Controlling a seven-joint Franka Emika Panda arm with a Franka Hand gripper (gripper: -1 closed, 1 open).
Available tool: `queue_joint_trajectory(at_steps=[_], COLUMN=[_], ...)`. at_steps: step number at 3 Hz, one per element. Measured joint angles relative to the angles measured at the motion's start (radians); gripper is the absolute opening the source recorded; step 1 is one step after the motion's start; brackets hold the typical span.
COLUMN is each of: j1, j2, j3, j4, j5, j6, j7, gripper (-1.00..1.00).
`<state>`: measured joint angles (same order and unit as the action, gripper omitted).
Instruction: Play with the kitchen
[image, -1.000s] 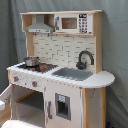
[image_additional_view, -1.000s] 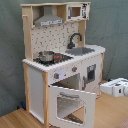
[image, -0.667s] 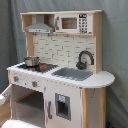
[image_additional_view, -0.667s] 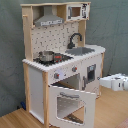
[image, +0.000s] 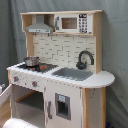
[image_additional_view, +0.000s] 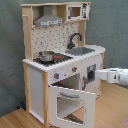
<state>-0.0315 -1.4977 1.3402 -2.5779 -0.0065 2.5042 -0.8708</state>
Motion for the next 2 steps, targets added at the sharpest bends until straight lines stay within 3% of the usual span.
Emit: queue_joint_trajectory(at_steps=[2], j1=[-0.118], j2=[0.013], j3=[0.015], j4=[0.165], j5=[0.000], j6=[0.002], j7=[0.037], gripper=[1.00])
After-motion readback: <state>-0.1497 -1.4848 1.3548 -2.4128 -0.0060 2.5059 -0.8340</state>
